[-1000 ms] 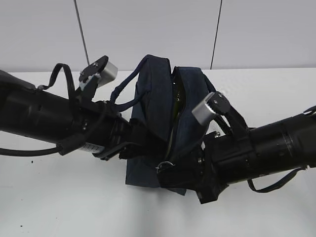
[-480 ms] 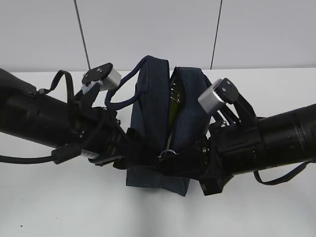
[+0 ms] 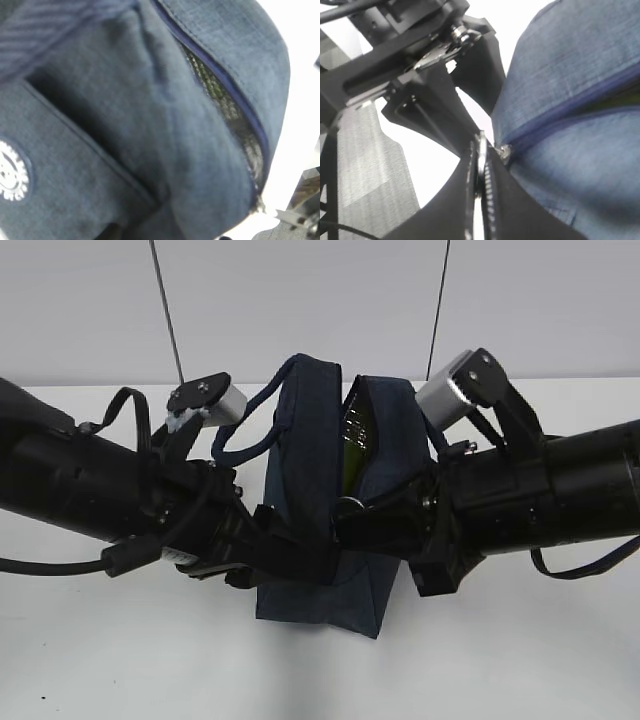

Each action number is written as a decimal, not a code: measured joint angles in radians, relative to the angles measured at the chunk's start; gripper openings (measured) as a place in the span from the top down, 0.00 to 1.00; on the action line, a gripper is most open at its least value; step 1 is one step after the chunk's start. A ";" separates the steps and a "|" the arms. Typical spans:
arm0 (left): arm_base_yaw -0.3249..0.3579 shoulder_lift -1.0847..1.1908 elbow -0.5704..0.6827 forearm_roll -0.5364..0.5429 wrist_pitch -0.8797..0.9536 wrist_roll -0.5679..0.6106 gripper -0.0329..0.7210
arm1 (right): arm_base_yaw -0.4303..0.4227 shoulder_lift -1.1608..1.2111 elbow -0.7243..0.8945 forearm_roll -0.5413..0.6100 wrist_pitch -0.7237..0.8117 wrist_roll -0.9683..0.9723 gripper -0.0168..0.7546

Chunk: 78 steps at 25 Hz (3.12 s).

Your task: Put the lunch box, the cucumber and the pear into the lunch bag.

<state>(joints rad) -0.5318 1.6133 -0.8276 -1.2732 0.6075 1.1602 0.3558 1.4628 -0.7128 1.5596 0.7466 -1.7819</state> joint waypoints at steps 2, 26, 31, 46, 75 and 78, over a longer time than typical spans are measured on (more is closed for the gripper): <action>0.000 0.002 0.000 0.001 -0.001 0.000 0.48 | 0.000 -0.013 -0.009 -0.004 -0.011 0.002 0.97; 0.000 0.030 0.000 0.020 -0.016 0.001 0.90 | 0.000 -0.021 -0.067 -0.007 -0.081 0.026 0.97; 0.000 0.030 0.000 0.025 -0.019 0.001 0.97 | 0.000 -0.021 -0.067 0.011 -0.086 0.028 0.97; 0.000 0.030 -0.005 0.055 -0.019 0.001 0.97 | 0.000 -0.021 -0.156 0.015 -0.160 0.028 0.97; 0.001 0.030 -0.005 0.092 0.038 -0.042 0.97 | -0.013 0.174 -0.384 0.219 -0.379 -0.193 0.97; 0.001 0.030 -0.005 0.093 0.049 -0.046 0.97 | -0.036 0.224 -0.431 0.219 -0.381 -0.195 0.97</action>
<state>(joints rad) -0.5309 1.6433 -0.8328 -1.1803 0.6567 1.1144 0.3198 1.6867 -1.1437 1.7784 0.3658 -1.9768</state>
